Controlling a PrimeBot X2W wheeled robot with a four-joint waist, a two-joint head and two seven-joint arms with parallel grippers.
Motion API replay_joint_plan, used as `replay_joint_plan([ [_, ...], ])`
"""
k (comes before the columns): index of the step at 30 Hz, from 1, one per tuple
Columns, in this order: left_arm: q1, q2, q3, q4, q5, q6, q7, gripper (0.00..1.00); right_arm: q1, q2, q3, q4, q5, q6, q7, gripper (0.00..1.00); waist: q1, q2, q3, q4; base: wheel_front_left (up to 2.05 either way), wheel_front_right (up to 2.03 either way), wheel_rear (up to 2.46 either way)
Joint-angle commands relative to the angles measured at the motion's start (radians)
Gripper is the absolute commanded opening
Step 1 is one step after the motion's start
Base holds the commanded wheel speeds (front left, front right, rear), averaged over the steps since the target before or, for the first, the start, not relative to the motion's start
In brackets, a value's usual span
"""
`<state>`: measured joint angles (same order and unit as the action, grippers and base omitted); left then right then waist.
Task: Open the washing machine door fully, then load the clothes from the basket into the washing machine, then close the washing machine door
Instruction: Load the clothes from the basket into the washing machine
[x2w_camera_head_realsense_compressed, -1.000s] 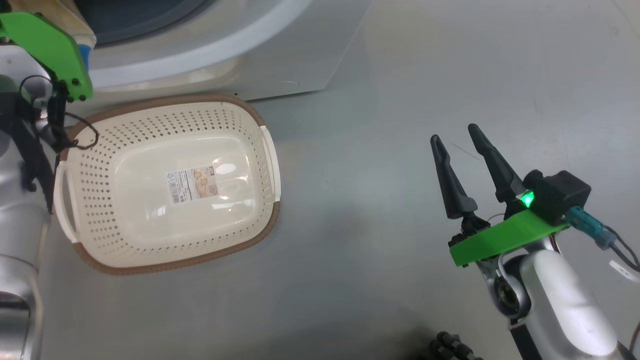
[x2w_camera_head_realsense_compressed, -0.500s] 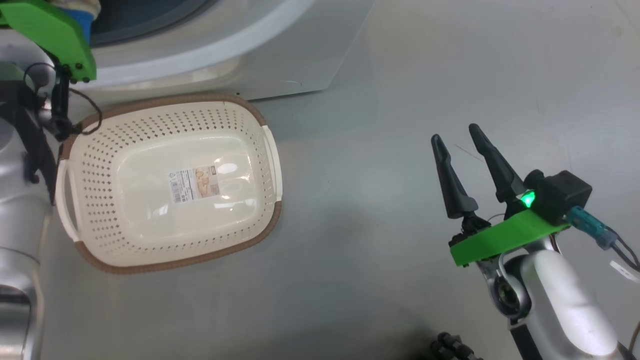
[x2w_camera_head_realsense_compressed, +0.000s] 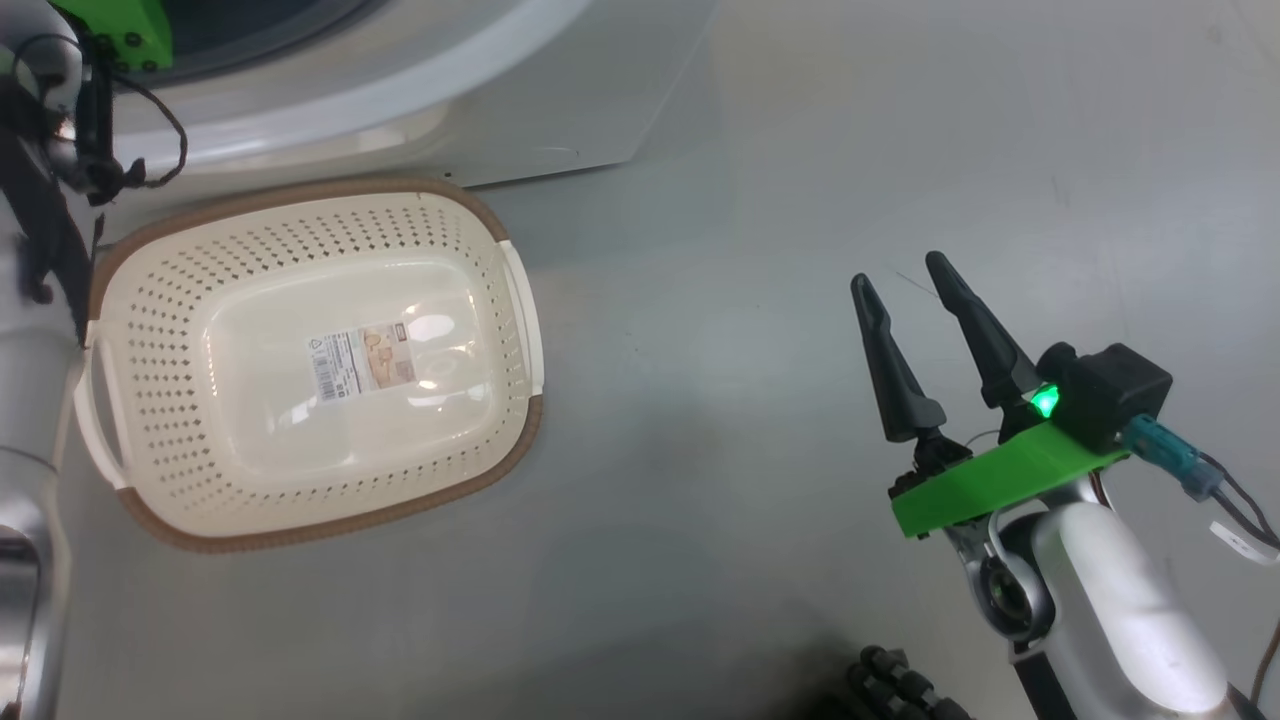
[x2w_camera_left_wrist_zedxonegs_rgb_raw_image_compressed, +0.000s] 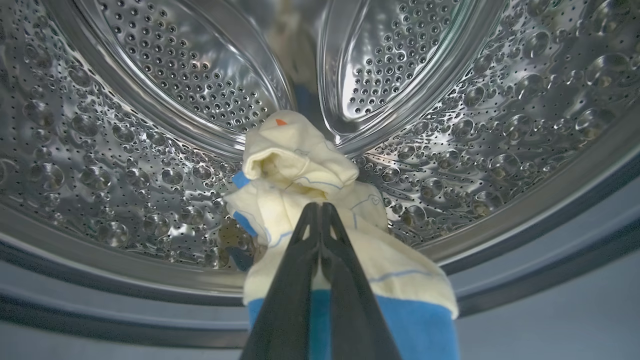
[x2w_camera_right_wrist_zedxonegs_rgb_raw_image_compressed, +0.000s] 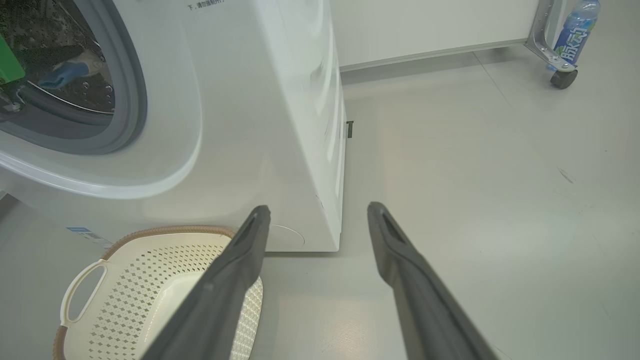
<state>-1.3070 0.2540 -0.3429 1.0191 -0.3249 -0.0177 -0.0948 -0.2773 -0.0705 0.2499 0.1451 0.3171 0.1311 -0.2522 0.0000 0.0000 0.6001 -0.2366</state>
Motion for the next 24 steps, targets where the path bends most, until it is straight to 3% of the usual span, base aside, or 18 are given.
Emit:
replay_joint_plan([
  [1,-0.056,0.035,0.009,-0.026,0.012,-0.005,-0.009,0.0,0.015,0.001,0.02,-0.026,0.009,0.0,-0.01,1.0,0.0,0.0,0.008,-0.007,0.0,0.0,0.0],
  [24,-0.233,0.082,-0.021,0.004,0.023,-0.016,-0.03,0.0,0.007,0.014,0.052,-0.033,0.021,0.0,-0.01,1.0,0.0,0.0,0.128,-0.058,0.0,0.0,0.0],
])
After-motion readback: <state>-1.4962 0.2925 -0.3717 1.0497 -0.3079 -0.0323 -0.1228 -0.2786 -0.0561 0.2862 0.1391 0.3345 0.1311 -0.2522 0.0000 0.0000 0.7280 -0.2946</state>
